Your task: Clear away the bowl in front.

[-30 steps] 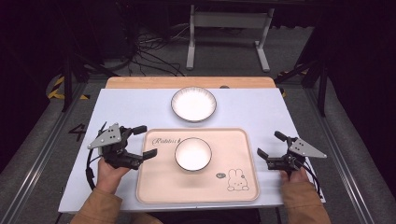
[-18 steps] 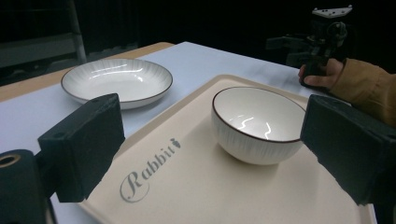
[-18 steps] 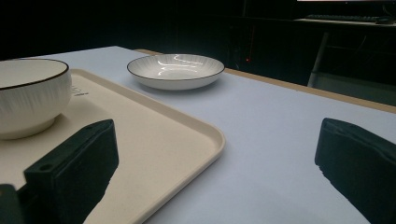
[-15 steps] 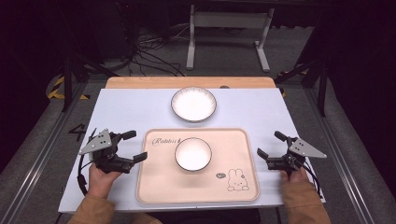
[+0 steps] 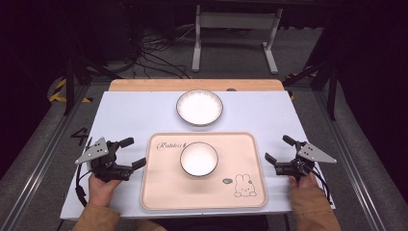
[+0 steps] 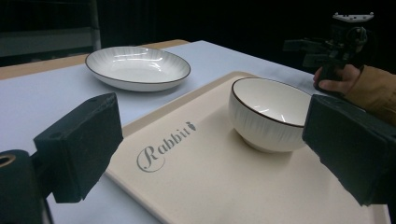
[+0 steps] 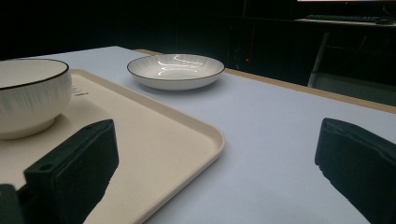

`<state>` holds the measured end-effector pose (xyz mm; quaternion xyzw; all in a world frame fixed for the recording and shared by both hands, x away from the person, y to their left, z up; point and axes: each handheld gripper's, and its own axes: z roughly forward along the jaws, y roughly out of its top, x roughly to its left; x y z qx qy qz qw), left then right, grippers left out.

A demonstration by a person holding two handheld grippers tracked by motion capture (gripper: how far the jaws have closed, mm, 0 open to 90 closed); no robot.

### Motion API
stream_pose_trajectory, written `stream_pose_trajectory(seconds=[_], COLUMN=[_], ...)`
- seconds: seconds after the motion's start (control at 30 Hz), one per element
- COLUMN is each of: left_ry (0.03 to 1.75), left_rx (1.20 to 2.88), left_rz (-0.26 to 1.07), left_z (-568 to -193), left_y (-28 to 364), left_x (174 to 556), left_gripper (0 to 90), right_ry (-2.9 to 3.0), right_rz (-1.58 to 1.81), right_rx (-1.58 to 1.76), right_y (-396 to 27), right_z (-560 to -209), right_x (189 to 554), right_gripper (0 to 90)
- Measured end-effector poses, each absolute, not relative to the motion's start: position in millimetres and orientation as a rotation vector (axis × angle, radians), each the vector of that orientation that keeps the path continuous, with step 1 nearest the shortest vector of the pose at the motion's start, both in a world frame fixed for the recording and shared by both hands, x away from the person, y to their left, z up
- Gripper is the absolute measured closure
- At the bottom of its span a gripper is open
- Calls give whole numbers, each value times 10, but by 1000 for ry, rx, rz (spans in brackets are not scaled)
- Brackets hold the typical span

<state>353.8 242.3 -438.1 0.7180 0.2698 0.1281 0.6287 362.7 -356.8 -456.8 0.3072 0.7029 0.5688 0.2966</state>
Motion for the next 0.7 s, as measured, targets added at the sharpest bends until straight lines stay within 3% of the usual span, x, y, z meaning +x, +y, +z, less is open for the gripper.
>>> stream_pose_trajectory(seconds=[0.7], left_ry=[696], left_rx=[1666], left_rz=[349], left_z=[-4628], left_y=[2507], left_x=[3417], left_gripper=[57], right_ry=[1869], right_rz=[1514], right_rx=[816], right_y=[-3567], right_z=[-4569], right_x=[3626], right_gripper=[3])
